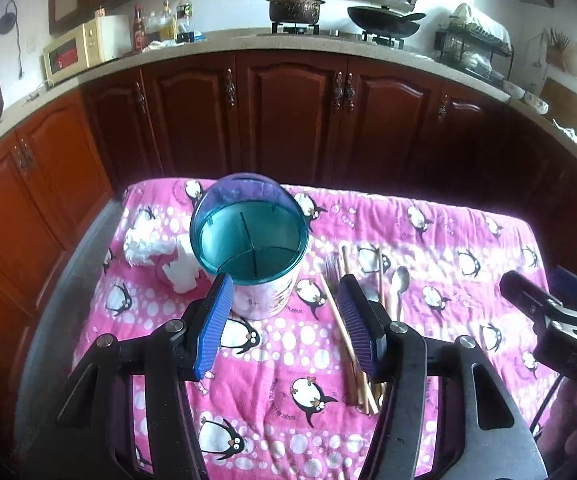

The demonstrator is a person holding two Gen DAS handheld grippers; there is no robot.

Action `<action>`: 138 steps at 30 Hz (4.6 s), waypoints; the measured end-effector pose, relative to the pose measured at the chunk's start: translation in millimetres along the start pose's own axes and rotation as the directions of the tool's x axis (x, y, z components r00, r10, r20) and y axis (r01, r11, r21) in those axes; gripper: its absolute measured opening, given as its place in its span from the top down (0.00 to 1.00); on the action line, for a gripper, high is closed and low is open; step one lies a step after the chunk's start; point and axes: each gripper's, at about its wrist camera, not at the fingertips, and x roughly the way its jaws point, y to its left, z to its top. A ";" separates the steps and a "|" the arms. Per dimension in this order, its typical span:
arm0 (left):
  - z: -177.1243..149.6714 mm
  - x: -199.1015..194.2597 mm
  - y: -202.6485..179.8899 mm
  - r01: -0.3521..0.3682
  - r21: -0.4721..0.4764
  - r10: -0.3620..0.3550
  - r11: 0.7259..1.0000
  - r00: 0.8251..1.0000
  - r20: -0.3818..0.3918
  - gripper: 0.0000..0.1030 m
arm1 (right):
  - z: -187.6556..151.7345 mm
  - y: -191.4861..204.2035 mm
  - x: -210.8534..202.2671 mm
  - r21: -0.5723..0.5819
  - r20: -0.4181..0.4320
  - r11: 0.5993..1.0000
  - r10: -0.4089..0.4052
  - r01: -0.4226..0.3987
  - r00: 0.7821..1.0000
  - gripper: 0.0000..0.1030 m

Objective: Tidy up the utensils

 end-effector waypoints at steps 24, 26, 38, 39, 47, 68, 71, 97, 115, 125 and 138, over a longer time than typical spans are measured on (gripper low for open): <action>8.2 -25.2 -1.3 0.038 -0.011 -0.037 0.999 0.998 0.060 0.47 | 16.4 14.9 -32.1 -0.018 0.062 1.000 -0.003 0.004 0.998 0.02; 7.8 -25.7 -1.0 0.037 -0.013 -0.036 0.999 0.997 0.062 0.47 | 16.1 15.7 -32.2 -0.020 0.063 1.000 -0.003 0.005 0.998 0.02; 6.7 -24.8 0.8 0.042 -0.011 -0.041 0.999 0.998 0.054 0.47 | 15.7 14.4 -29.7 -0.008 0.050 1.000 0.002 -0.002 0.999 0.02; 6.5 -24.4 0.4 0.042 -0.009 -0.041 0.999 0.998 0.053 0.47 | 15.6 14.1 -29.1 -0.007 0.048 1.000 0.004 -0.004 0.999 0.02; 5.4 -22.6 0.1 0.043 -0.006 -0.043 0.999 0.998 0.048 0.47 | 14.0 13.7 -26.5 -0.010 0.042 1.000 -0.001 0.002 0.999 0.02; 3.7 -14.6 1.9 0.054 -0.009 -0.054 0.998 0.998 0.040 0.47 | 10.6 14.6 -15.6 -0.016 0.020 1.000 0.006 -0.005 1.000 0.02; 3.1 -13.5 2.2 0.054 -0.012 -0.054 0.998 0.998 0.036 0.47 | 9.3 14.4 -13.7 -0.016 0.013 1.000 0.009 -0.009 1.000 0.02; 1.9 -1.4 4.4 0.052 -0.018 -0.051 0.999 0.999 0.009 0.47 | 7.3 19.1 -0.2 -0.032 -0.018 0.999 0.025 -0.025 1.000 0.02; -2.3 5.3 14.4 0.096 -0.055 -0.098 0.994 0.995 -0.034 0.47 | 2.0 8.9 17.4 -0.033 -0.059 0.999 0.039 -0.041 0.998 0.02; -31.6 41.0 8.8 0.130 -0.061 -0.137 0.990 0.980 -0.147 0.47 | -40.4 -3.7 104.2 -0.032 -0.231 0.985 0.158 -0.170 0.960 0.42; -41.9 104.1 -30.8 0.210 -0.050 -0.216 0.976 0.941 -0.261 0.68 | -17.5 -21.0 193.9 0.046 -0.307 0.970 0.243 -0.241 0.920 0.62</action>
